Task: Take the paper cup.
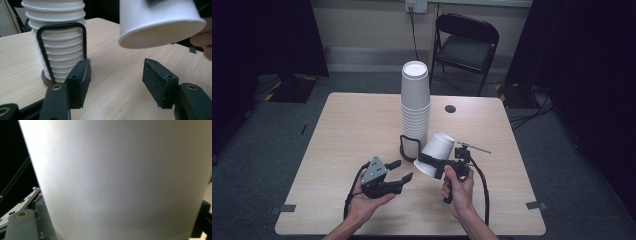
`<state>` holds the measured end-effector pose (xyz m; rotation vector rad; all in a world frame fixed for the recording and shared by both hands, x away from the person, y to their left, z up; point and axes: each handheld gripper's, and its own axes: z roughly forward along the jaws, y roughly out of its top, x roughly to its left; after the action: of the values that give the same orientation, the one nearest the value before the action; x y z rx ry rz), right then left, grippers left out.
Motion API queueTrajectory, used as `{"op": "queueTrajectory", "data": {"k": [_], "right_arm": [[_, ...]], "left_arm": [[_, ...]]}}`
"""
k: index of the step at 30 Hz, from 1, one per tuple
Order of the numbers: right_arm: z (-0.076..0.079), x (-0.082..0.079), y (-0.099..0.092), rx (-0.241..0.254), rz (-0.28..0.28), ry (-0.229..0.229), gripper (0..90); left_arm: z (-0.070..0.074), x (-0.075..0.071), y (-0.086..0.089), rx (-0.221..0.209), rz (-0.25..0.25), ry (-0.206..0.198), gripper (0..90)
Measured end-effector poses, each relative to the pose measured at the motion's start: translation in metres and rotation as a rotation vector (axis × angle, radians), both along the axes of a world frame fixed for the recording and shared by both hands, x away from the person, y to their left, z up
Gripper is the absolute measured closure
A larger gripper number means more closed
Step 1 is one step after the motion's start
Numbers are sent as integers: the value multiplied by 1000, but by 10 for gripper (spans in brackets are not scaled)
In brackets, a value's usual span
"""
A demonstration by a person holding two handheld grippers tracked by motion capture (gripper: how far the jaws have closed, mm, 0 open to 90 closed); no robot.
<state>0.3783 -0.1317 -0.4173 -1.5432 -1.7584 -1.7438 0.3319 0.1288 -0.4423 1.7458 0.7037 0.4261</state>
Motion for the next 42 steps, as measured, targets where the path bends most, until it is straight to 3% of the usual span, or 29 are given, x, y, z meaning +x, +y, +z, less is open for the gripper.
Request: {"op": "queueTrajectory", "data": {"k": [9,15,25,32,42], "right_arm": [[-4,-4,5,51,18,46,128],[-15,-4,7,96,39,131,127],[-14,-7,12,113,54,147,128],[-16,-11,17,152,87,192,128],[-19,-17,27,155,126,206,127]], "left_arm": [[-1,-3,-4,3,2,-39,482],[0,-3,-4,5,4,-57,528],[0,-3,-11,-16,0,-80,607],[0,-2,-17,10,3,-99,615],[-2,-1,-18,18,26,-116,630]]}}
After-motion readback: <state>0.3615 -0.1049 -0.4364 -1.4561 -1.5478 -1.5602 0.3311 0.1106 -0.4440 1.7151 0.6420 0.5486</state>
